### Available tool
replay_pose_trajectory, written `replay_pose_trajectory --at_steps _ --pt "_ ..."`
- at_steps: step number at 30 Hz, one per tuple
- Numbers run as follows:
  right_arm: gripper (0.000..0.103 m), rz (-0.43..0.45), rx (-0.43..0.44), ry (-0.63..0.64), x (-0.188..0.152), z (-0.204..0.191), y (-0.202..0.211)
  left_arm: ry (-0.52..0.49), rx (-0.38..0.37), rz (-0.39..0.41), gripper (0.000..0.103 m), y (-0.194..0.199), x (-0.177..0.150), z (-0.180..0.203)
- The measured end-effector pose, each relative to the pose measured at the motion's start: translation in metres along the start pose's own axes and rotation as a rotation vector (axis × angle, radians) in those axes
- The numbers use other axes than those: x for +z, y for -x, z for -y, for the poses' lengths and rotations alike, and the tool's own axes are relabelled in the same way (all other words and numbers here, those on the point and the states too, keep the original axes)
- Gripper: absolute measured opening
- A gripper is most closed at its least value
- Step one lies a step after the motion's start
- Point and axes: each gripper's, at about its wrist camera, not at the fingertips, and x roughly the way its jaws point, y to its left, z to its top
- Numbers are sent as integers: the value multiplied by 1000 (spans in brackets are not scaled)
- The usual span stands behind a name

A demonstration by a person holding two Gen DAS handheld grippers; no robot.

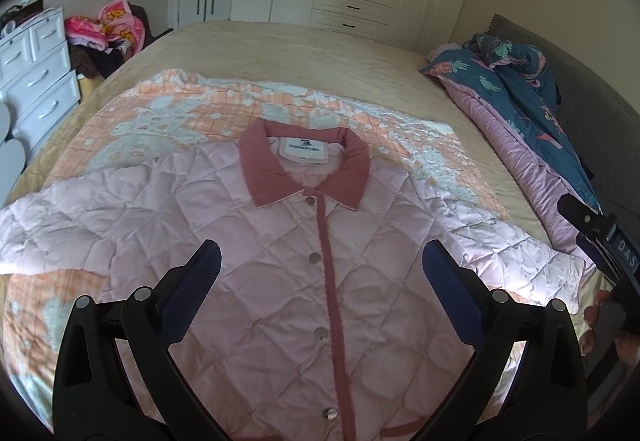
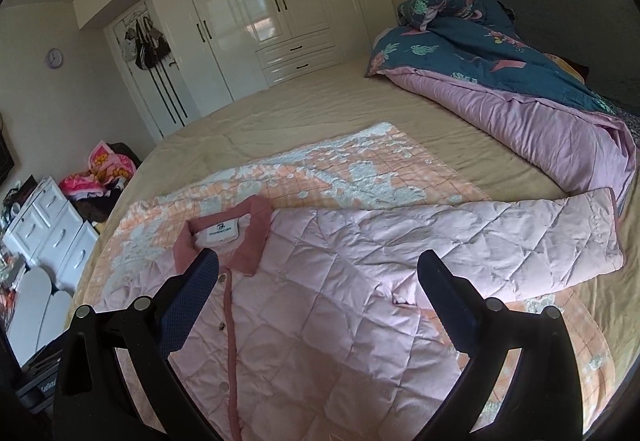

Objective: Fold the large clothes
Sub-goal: 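Move the right tool to the jacket sleeve and grasp its cuff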

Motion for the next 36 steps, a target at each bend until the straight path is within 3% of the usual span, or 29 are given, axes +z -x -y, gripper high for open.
replay_pose_trajectory --at_steps 16,31,36 --pt "99 -21 -234 -182 4 129 -49 -91 -34 -111 95 -88 -5 68" --pt "99 -72 -424 -483 -20 267 -64 -121 -12 -183 95 -140 -23 110" --pt "99 -92 -411 -656 -40 309 -72 -133 5 -202 95 -153 -29 119"
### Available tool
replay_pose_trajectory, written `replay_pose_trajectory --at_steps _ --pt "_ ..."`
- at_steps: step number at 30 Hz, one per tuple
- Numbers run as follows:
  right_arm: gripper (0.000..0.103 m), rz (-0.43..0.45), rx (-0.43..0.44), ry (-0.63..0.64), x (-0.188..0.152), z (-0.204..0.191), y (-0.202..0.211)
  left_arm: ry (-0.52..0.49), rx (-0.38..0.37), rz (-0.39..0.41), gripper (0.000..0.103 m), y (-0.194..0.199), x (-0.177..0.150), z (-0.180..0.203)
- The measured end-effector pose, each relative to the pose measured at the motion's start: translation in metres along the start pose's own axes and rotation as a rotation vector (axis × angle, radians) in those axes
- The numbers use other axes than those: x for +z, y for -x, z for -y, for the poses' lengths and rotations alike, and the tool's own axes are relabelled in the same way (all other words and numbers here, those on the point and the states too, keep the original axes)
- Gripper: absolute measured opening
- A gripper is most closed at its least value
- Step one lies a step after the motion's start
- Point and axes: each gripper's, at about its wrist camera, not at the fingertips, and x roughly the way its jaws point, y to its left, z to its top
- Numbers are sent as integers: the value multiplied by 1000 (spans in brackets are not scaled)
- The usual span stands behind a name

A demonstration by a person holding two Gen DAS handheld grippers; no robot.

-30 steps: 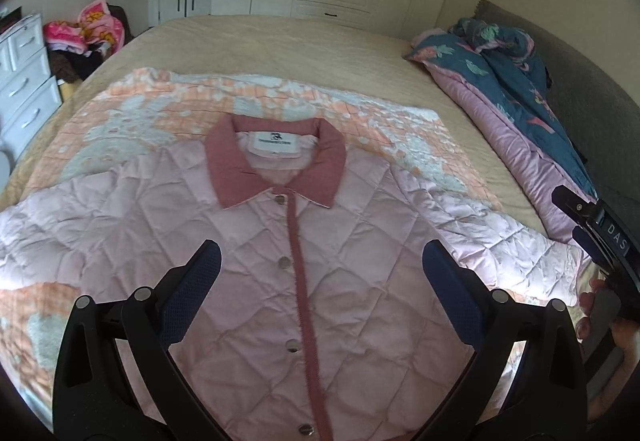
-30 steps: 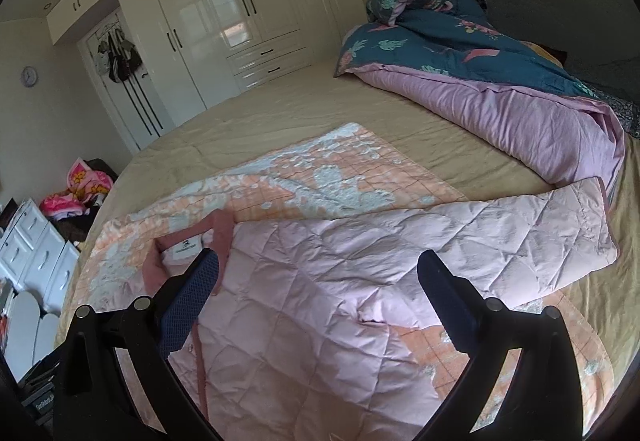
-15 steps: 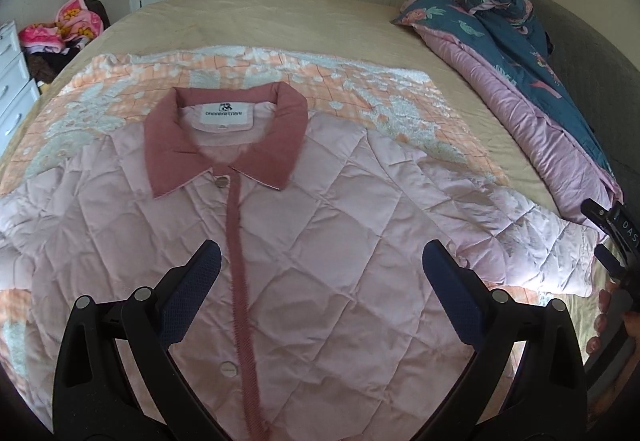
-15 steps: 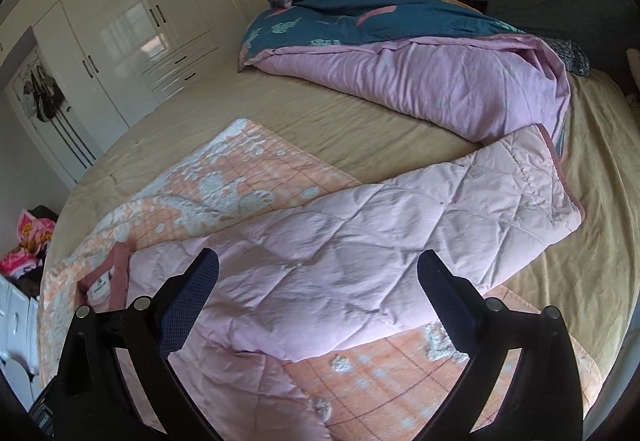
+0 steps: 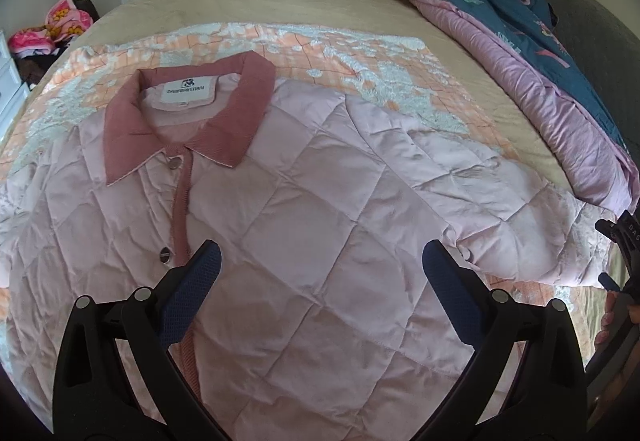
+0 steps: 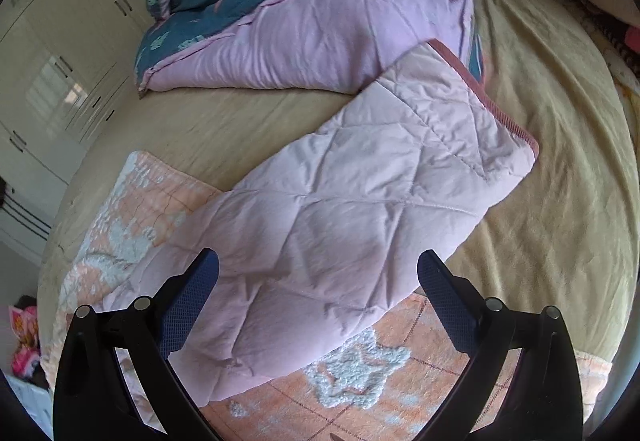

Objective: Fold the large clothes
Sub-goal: 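Move the right tool to the jacket sleeve and grasp its cuff, then lift the sleeve with the right tool and carry it across the jacket front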

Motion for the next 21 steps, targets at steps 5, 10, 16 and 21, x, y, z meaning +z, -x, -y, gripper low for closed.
replay_pose_trajectory --at_steps 5,10,16,21 --pt "99 -26 -23 -122 6 34 -21 7 3 -11 95 -12 -2 3" --pt "99 -68 26 -213 15 59 -46 5 9 -14 95 -21 -2 -1" --pt "43 23 135 -288 25 79 -49 28 13 -11 95 -17 3 -19" --pt "21 130 264 -220 31 57 -15 29 17 13 95 5 8 -35"
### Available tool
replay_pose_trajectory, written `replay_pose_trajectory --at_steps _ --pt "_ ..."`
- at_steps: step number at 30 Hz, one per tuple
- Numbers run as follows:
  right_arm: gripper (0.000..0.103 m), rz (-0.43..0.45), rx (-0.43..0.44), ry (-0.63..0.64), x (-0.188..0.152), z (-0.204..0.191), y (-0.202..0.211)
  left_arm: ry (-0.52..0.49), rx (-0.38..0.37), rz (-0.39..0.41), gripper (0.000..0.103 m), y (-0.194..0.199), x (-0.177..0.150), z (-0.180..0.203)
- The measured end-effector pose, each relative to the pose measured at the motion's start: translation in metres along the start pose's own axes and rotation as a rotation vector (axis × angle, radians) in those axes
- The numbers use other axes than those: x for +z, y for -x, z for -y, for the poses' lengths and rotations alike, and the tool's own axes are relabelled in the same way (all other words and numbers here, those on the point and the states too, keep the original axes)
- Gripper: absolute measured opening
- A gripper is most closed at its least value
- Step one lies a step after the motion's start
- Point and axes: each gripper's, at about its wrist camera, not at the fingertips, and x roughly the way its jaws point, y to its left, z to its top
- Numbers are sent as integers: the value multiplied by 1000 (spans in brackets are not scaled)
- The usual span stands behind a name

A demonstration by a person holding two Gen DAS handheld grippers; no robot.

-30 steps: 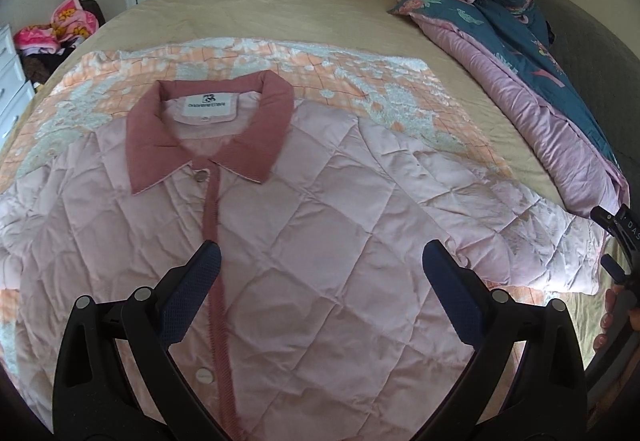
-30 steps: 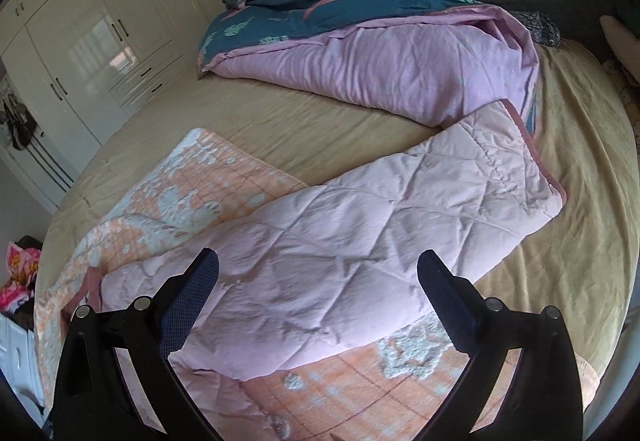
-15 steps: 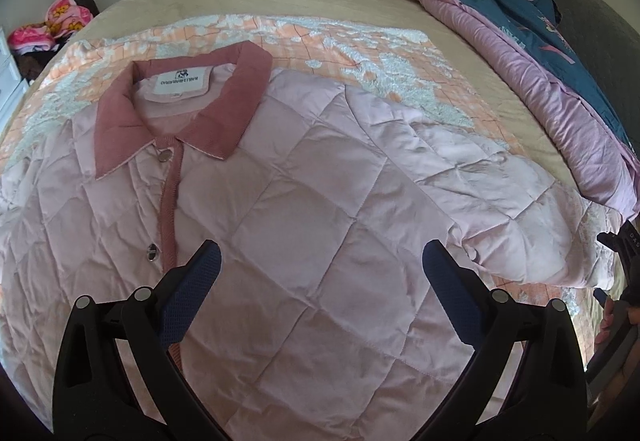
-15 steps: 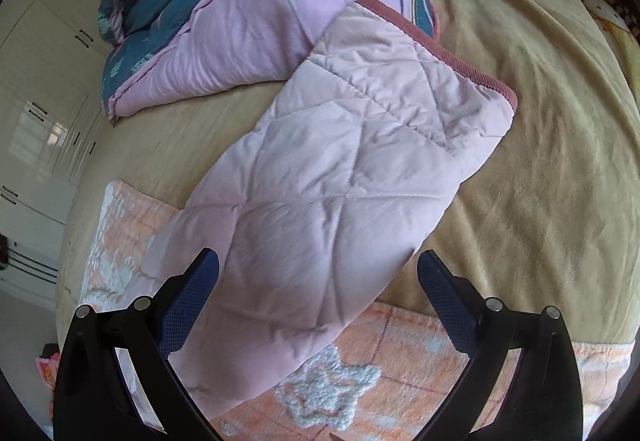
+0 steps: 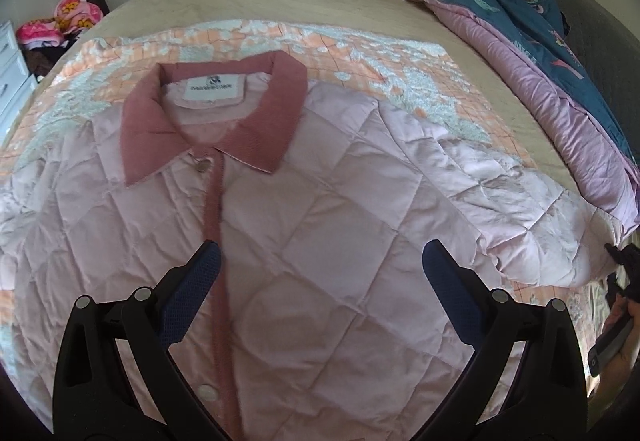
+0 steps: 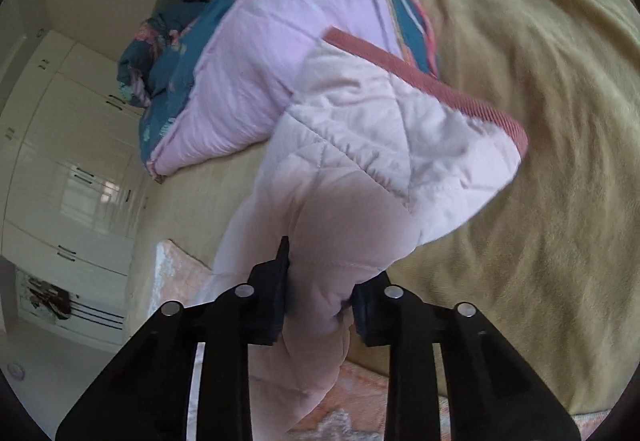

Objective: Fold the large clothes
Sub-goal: 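Lift the sleeve with the right tool and carry it across the jacket front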

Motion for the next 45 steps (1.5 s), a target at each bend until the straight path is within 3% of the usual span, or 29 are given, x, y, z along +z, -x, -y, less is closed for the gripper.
replay_pose_trajectory --at_steps 12,16,21,34,45 --pt "15 105 267 377 -40 -137 79 29 8 73 95 65 17 -43" --pt "15 105 333 479 -58 -177 104 42 24 105 95 85 25 -59" --pt "14 98 382 618 -85 -225 127 78 -15 139 95 107 30 -76" --pt "14 66 443 778 -128 -285 154 120 -51 183 95 140 30 -113" --pt "14 23 475 888 -187 -316 162 194 -65 177 95 137 15 -164"
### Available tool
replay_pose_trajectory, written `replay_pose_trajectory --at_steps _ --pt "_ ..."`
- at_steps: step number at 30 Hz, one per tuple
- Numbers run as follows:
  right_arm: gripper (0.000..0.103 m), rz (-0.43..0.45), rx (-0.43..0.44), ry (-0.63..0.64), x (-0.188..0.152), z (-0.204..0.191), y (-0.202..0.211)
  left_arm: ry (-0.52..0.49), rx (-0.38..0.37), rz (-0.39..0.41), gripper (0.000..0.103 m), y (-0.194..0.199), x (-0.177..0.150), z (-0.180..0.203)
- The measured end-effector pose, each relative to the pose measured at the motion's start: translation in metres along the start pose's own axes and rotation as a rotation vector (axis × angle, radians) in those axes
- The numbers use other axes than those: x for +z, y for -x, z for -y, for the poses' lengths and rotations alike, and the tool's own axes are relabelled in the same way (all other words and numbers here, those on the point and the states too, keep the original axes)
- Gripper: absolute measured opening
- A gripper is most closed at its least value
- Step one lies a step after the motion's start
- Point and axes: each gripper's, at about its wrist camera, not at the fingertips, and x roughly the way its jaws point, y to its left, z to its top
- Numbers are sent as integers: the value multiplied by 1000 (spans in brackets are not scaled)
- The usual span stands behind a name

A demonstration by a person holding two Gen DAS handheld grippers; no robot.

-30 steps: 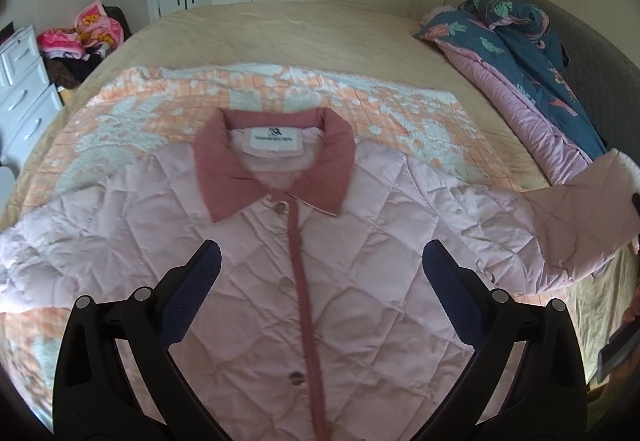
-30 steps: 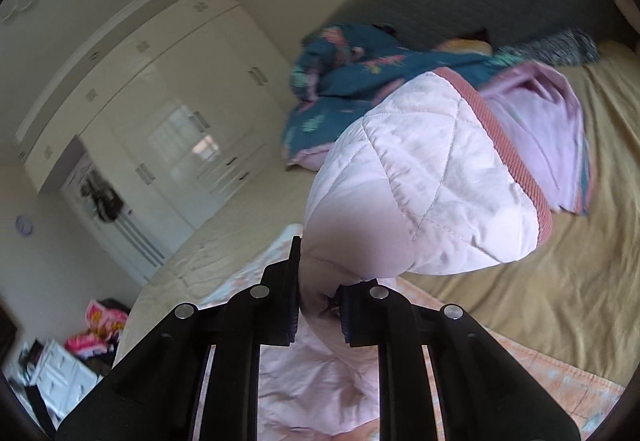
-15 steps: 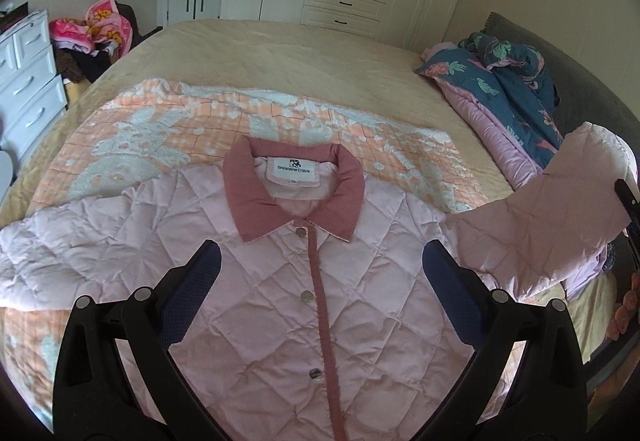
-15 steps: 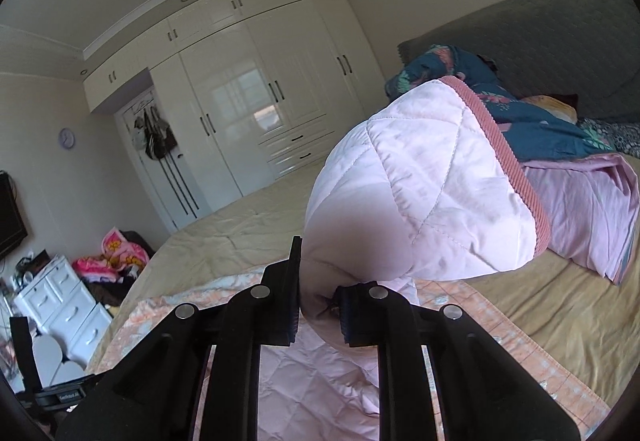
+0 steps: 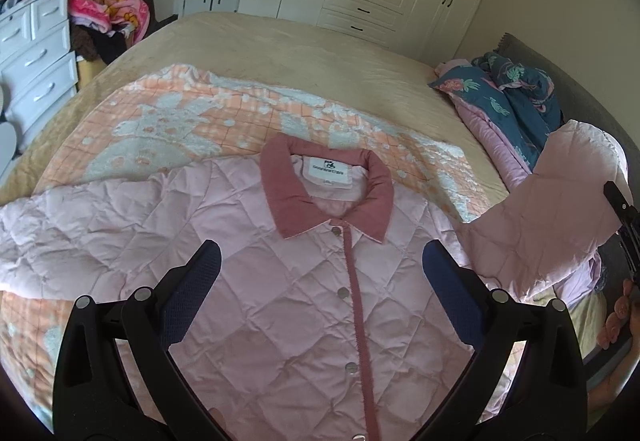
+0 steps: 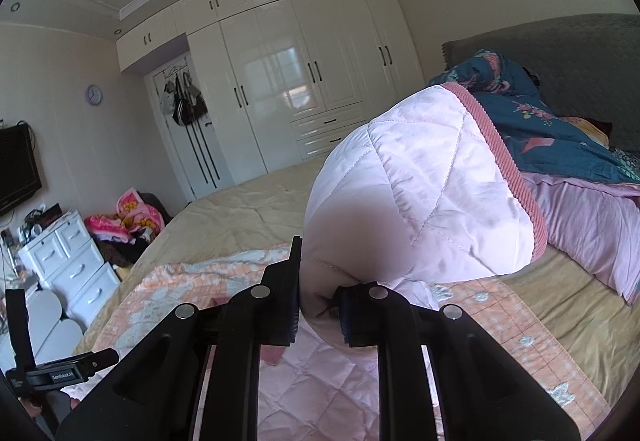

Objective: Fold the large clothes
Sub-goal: 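Lift the sleeve with the right tool and carry it across the jacket front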

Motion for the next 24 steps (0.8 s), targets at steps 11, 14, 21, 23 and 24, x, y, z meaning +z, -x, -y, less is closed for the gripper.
replay_pose_trajectory --at_steps 11,14,21,23,24 --pt "14 -60 53 76 -24 -56 -31 61 -6 -19 95 -9 -8 -40" --pt "14 -82 69 99 -34 -69 -40 76 -14 -17 95 -10 -12 -50" --pt "14 -140 103 149 -64 -93 -59 116 -46 -14 95 -11 -27 -69" --pt "14 -157 112 168 -75 -102 -66 129 -56 -15 95 -13 -31 -75" --pt "14 -167 115 176 -80 -106 -69 138 -61 -16 95 -14 -32 -79"
